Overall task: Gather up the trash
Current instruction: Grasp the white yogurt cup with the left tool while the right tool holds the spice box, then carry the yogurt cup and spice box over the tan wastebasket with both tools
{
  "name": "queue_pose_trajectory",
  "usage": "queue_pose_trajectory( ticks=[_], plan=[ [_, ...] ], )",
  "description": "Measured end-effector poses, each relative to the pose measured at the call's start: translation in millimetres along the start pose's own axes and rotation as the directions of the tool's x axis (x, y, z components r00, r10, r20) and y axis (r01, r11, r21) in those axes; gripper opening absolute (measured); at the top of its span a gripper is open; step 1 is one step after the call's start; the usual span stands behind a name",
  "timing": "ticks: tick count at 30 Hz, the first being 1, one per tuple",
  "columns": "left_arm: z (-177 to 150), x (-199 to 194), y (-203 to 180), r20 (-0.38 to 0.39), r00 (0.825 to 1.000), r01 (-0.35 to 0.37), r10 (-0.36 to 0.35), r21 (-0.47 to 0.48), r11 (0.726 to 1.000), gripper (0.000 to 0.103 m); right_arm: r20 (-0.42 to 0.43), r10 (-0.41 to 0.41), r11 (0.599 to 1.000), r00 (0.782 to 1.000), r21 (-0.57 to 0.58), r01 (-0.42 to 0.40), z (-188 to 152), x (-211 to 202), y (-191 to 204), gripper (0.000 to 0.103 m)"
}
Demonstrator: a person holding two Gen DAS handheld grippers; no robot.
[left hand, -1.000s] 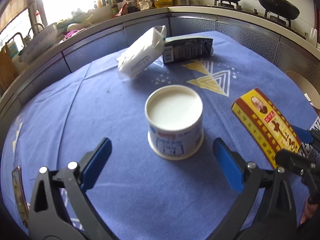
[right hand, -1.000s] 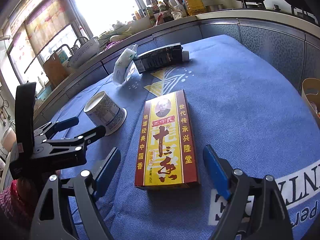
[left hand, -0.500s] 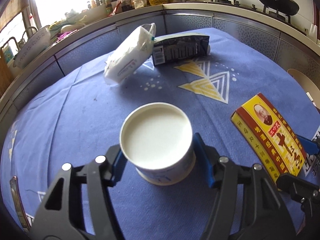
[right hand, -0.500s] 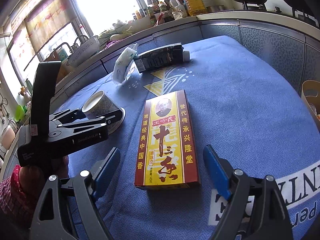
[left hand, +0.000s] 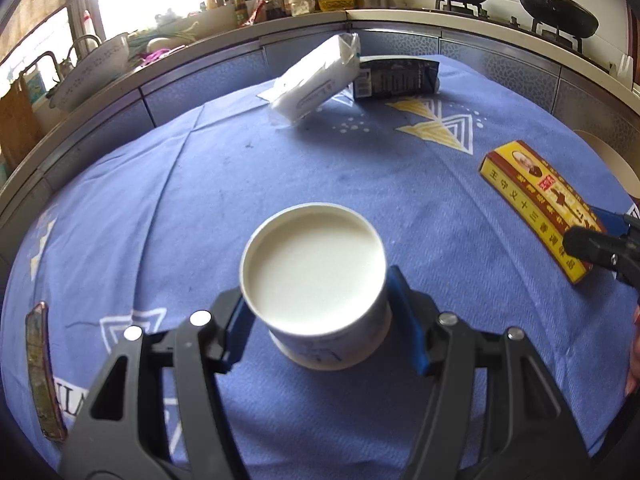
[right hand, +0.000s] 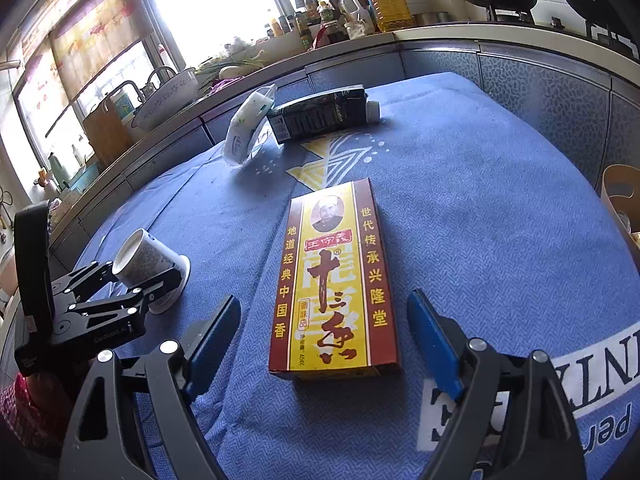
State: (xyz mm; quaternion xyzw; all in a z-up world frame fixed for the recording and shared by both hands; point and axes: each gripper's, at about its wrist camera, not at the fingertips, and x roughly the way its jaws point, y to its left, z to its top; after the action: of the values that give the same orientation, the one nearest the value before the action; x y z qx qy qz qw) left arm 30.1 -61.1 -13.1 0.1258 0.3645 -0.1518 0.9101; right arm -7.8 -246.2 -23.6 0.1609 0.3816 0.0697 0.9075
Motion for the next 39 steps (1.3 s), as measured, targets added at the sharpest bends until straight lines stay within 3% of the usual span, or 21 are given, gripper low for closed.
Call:
queue_pose_trajectory(
  ticks=[5,10,13,14,15,17,28,30,32,39],
  plan=[
    [-3.9,-1.3,5.9,0.004,1.0,0.023,-0.023,-0.035,0.999,0.061,0.002,0.115,0.985,0.993,0.126,-0.114,2.6,-6.2,-20.5,0.084],
    [-6.2,4.9,13.4,-0.021,0.997,0.074,-0.076,-0.084,0.994,0.062,0.017,0.254,0.908,0.967,0.341,-0.244,2.4,-21.0,-56.5,0.084],
    [-6.2,5.3,14.4,-0.021,0.996,0.079,-0.081,-0.089,0.993,0.062,0.005,0.292,0.869,0.956,0.417,-0.267,-0.6,-28.5,-70.6,0.075],
    [-6.4,5.3,14.7,-0.021,0.996,0.08,-0.082,-0.089,0.993,0.062,-0.007,0.294,0.862,0.956,0.434,-0.262,-2.6,-29.2,-73.1,0.067],
    [-6.0,5.3,14.7,-0.021,0.996,0.081,-0.083,-0.089,0.993,0.062,-0.025,0.286,0.863,0.958,0.441,-0.246,-5.0,-29.1,-74.2,0.059],
    [-6.0,5.4,14.8,-0.021,0.996,0.08,-0.082,-0.089,0.993,0.062,-0.048,0.269,0.873,0.962,0.434,-0.222,-7.6,-29.0,-71.8,0.055],
    [-5.8,4.9,15.0,-0.02,0.996,0.083,-0.085,-0.09,0.992,0.062,-0.087,0.309,0.874,0.947,0.42,-0.246,-1.8,-8.4,-36.9,0.054],
    [-5.9,4.4,15.0,-0.019,0.996,0.084,-0.086,-0.091,0.992,0.062,-0.098,0.263,0.896,0.96,0.395,-0.205,1.3,-5.5,-32.3,0.048],
    [-5.8,4.3,14.8,-0.019,0.996,0.084,-0.086,-0.091,0.992,0.062,-0.126,0.203,0.931,0.971,0.333,-0.151,4.0,-0.9,-23.4,0.032],
    [-6.2,3.2,14.7,-0.017,0.996,0.088,-0.09,-0.093,0.992,0.062,-0.1,0.074,0.987,0.992,0.151,-0.058,14.2,-1.5,7.1,0.027]
  ],
)
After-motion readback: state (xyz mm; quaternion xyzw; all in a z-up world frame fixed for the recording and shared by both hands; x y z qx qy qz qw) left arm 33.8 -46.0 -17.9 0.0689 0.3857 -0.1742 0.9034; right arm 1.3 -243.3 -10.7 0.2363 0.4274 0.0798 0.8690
